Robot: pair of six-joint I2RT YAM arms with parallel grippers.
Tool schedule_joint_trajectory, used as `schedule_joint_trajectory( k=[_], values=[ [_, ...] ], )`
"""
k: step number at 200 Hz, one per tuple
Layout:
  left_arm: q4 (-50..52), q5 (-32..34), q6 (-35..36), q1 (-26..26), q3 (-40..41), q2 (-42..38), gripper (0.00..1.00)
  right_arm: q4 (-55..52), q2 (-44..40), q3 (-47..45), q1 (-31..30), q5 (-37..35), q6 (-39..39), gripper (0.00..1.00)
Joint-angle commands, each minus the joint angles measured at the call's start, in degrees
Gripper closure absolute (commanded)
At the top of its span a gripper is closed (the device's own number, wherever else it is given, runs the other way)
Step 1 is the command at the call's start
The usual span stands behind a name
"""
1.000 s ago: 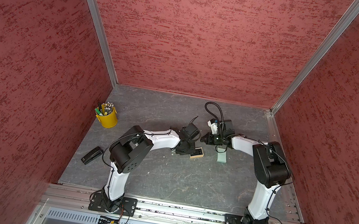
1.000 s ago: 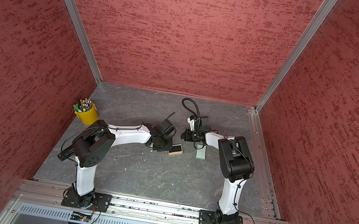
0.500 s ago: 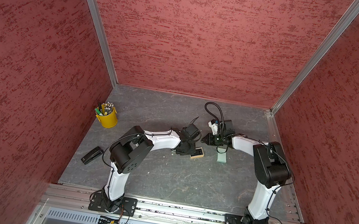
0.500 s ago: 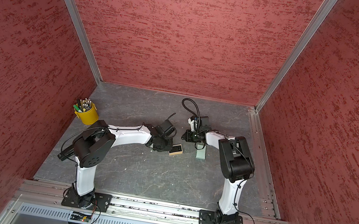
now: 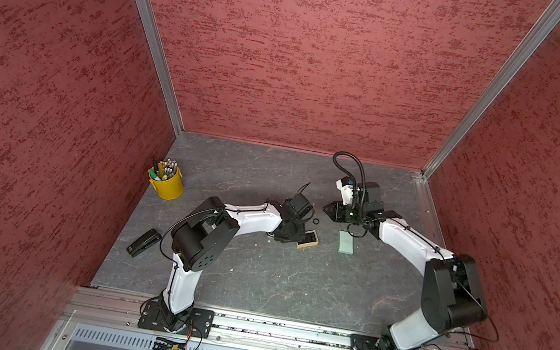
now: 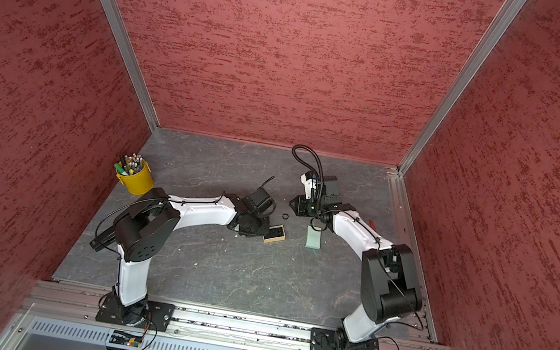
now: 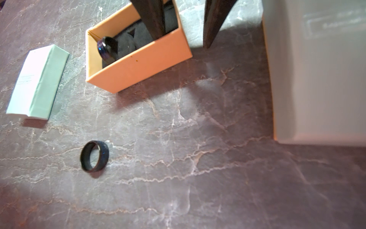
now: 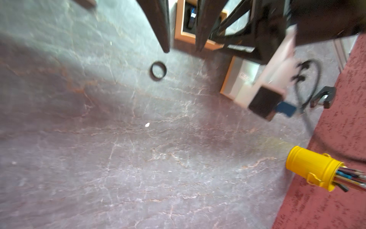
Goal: Take the rings out of the lift-off lid box
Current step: Place the ring at the center of the board, then take out the ring from the jewelry box.
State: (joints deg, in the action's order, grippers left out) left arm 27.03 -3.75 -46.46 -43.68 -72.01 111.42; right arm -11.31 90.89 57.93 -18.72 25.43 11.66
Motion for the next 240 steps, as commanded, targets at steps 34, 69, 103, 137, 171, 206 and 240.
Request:
schedule_joint_trajectory(
  k=[34, 69, 103, 137, 171, 206, 240],
  values=[
    [-0.55, 0.81, 0.70, -0.20, 0.68, -1.38, 0.66, -4.25, -6.16, -4.81, -7.26, -4.81, 3.75, 0.74],
    [-0.70, 0.86, 0.68, -0.10, 0.96, -1.56, 0.66, -3.72, -4.35, -5.19, -10.81, -5.39, 4.60, 0.74],
    [-0.67, 1.05, 0.58, -0.09, 1.30, -1.81, 0.66, -4.23, -1.55, -4.83, -12.87, -7.12, 3.83, 0.76],
    [-0.84, 0.91, 0.40, 0.06, 1.74, -1.96, 0.66, -5.02, 0.59, -5.12, -13.23, -9.01, 2.51, 0.75],
    [-0.74, 0.86, 0.65, 0.30, 1.79, -2.08, 0.66, -5.67, 1.87, -4.67, -13.36, -11.44, 1.83, 0.75],
    [-0.75, 0.73, 0.69, 0.38, 1.78, -1.97, 0.66, -6.53, 3.31, -3.64, -13.34, -13.52, 0.69, 0.74],
    [-0.79, 0.68, 0.75, 0.44, 1.83, -2.02, 0.66, -6.07, 5.15, -2.68, -13.34, -13.84, -0.05, 0.74]
  ],
)
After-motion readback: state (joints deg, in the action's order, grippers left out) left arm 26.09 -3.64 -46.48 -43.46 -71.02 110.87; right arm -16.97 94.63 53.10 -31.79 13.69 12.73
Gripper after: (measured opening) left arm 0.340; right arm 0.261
